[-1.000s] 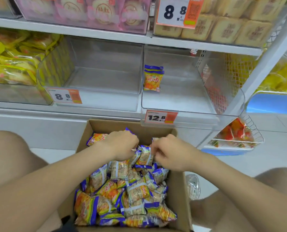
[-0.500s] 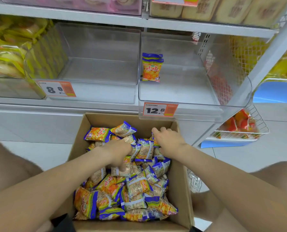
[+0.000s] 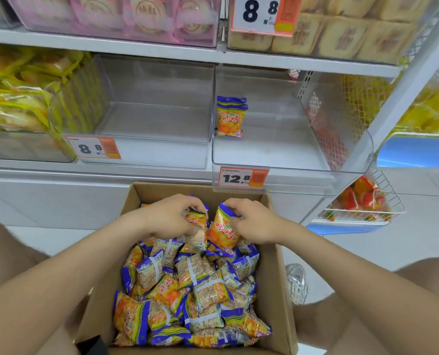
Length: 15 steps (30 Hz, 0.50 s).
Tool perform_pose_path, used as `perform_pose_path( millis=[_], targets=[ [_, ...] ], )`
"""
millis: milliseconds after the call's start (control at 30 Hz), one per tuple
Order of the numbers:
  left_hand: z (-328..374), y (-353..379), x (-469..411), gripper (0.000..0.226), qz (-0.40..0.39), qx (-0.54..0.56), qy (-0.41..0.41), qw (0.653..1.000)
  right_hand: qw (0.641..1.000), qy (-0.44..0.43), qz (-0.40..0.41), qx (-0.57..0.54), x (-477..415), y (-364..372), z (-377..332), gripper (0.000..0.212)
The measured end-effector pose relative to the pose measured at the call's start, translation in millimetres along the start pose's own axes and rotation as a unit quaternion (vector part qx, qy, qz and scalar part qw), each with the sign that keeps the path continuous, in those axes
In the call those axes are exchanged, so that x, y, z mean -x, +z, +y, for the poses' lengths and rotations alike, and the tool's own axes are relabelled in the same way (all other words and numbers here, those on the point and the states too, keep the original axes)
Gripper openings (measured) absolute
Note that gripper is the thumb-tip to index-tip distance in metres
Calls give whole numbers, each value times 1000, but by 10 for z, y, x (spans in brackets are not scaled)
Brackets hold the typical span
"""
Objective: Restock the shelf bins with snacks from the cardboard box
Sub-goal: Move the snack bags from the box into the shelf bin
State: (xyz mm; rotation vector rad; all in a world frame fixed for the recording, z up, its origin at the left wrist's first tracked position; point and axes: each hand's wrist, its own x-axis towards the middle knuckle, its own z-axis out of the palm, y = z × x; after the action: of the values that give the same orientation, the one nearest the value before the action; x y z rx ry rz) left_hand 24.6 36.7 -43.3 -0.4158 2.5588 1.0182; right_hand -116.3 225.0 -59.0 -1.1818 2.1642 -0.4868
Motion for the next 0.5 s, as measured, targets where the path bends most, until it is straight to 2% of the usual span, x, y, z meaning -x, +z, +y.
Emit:
perform_pose_path(
  millis=[133,200,267,300,400,500],
  targets=[
    [208,-131,166,16,14,165,14,986,996,-25,58,-70,216,-107,-215,20],
    [278,-227,265,18,53,184,53,980,989,-62,88,-101,310,-209,-353,27],
    [312,-348,365,5,98,175,107,974,981,-83,84,-154,414,-357,-478,35],
    [322,-414,412,11,108,183,125,969,978,-86,85,-169,465,-446,-513,33],
    [385,-602,533,49,163,217,151,951,968,-81,95,-219,584,-724,-530,32],
    [405,-693,514,63,214,263,155,928,934,-71,170,-306,619,-964,-540,27]
  ],
)
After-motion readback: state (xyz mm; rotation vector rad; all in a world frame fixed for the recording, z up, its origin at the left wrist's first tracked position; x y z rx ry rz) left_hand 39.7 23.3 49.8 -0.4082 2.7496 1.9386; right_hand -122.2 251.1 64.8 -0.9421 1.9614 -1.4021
